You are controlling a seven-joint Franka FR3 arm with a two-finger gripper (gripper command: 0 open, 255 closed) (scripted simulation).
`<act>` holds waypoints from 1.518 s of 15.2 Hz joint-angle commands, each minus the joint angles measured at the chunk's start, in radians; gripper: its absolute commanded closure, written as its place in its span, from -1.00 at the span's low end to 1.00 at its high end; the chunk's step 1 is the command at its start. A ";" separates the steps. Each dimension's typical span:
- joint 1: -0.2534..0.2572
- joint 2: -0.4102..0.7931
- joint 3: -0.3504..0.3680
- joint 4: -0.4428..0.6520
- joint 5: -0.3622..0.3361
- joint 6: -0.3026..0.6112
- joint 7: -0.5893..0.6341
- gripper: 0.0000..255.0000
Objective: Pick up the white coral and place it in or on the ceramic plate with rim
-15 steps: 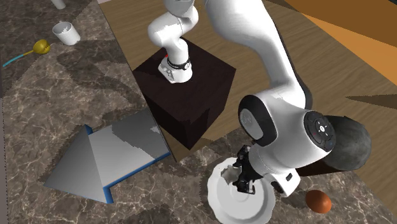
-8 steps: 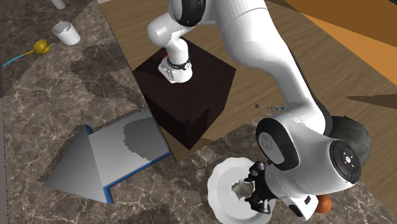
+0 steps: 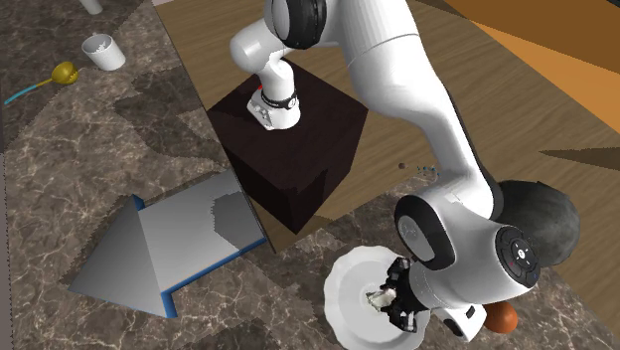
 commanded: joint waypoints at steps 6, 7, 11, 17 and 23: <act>-0.004 0.015 0.001 -0.018 0.001 0.019 0.001 1.00; -0.004 0.015 0.001 -0.018 0.001 0.019 0.001 1.00; -0.005 0.016 0.001 -0.013 0.002 0.015 0.000 -1.00; 0.011 -0.024 -0.003 0.021 -0.006 -0.059 0.005 -1.00; 0.015 -0.032 -0.003 0.034 -0.007 -0.081 0.005 -1.00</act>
